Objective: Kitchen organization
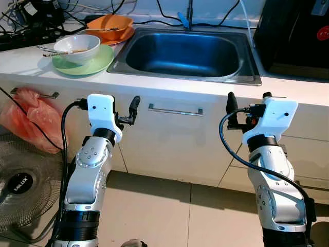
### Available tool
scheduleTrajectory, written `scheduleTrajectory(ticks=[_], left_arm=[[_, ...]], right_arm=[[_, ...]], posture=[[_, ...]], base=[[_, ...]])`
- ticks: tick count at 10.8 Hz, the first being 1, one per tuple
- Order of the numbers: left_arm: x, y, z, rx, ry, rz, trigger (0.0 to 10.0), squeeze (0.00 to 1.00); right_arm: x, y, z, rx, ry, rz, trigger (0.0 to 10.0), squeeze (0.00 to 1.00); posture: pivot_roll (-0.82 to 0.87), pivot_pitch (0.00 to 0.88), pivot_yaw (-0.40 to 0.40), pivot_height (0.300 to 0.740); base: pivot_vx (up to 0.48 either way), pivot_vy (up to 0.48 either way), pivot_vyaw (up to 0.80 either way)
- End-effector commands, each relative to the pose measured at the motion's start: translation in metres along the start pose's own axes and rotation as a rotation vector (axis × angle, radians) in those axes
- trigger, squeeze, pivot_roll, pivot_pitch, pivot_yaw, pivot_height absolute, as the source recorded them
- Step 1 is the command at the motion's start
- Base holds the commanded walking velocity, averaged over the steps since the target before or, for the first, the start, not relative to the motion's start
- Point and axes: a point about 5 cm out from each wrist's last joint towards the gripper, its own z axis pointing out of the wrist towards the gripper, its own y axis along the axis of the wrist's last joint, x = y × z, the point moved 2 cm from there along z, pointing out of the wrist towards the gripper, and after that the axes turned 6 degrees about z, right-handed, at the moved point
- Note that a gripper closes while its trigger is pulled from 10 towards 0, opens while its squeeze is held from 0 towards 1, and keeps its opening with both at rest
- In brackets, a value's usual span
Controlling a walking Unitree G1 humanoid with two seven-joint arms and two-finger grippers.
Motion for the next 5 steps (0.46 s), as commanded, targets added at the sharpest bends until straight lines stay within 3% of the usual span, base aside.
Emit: scheduleTrajectory(ticks=[1,4,5], left_arm=[[0.0012,0.0006,0.0005,-0.001,0.008,0.001,10.0,0.00],[0.0012,0.0006,0.0005,-0.001,0.008,0.001,10.0,0.00],[0.0017,0.0009,0.0006,-0.003,0.009,0.001,10.0,0.00]], right_arm=[[-0.0004,0.0005,0.0007,0.003,-0.004,-0.001,10.0,0.00],[-0.0004,0.0005,0.0007,0.003,-0.004,-0.001,10.0,0.00],[-0.0010,0.0002,0.0006,0.007,-0.006,-0.011,10.0,0.00]], posture=[[0.00,0.028,0.050,0.740],[0.00,0.028,0.050,0.740],[0.00,0.000,0.000,0.740]], base=[[0.000,0.000,0.00],[0.000,0.000,0.00],[0.000,0.000,0.00]])
